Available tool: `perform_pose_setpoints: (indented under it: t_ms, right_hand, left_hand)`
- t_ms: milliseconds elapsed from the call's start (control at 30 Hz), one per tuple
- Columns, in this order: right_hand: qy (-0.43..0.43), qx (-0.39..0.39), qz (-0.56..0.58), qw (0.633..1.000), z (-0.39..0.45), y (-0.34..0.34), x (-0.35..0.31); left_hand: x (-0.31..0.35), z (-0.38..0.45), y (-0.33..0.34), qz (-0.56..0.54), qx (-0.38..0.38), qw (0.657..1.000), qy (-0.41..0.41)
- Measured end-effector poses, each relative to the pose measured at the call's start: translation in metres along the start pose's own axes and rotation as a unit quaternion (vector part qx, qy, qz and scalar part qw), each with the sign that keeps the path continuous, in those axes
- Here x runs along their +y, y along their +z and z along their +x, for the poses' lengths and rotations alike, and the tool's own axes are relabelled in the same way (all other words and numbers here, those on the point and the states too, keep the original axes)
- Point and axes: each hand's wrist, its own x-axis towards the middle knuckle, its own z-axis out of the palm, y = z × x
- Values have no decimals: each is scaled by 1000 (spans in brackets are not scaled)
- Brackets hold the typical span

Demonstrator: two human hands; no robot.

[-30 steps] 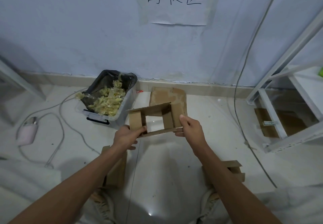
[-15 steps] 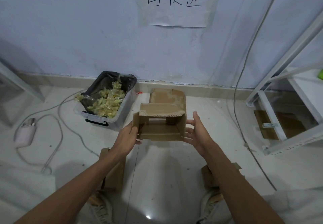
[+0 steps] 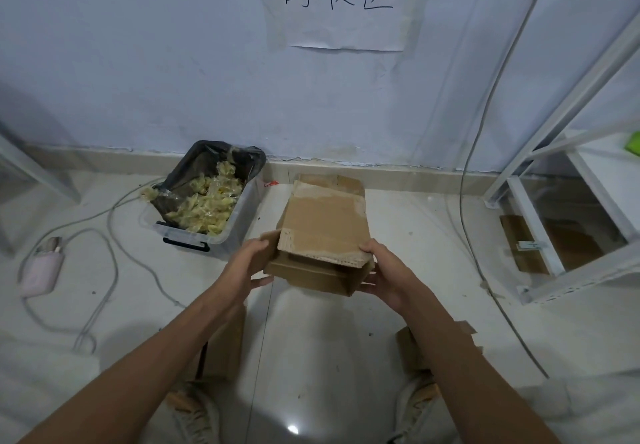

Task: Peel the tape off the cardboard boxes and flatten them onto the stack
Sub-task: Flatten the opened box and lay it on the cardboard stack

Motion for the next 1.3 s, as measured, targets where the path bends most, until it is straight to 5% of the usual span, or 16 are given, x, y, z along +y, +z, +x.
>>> perform_pose_setpoints:
  t_ms: [233, 533, 667, 800, 1033, 1167, 1300]
  right_hand:
    - [-22, -50, 6, 998, 2, -9, 11]
    - [-114, -162, -176, 964, -4, 13, 7]
    - [-164, 6, -135, 977, 2, 8, -5]
    - [-249, 181, -189, 932, -8, 5, -37]
    - [-177, 18, -332, 926, -31, 66, -43]
    - [-144, 18, -202, 969, -43, 81, -50]
    - [-178, -141, -265, 937, -62, 79, -62]
  left_hand:
    - [26, 7, -34, 58, -177, 980, -64]
    - [37, 0, -15, 190, -18, 981, 12]
    - [41, -5, -3, 271, 30, 956, 111]
    - [35, -7, -1, 432, 45, 870, 235]
    - [29, -8, 5, 523, 42, 777, 349]
    - [25, -3, -2, 543, 62, 769, 331]
    - [21, -4, -7, 527, 60, 791, 304]
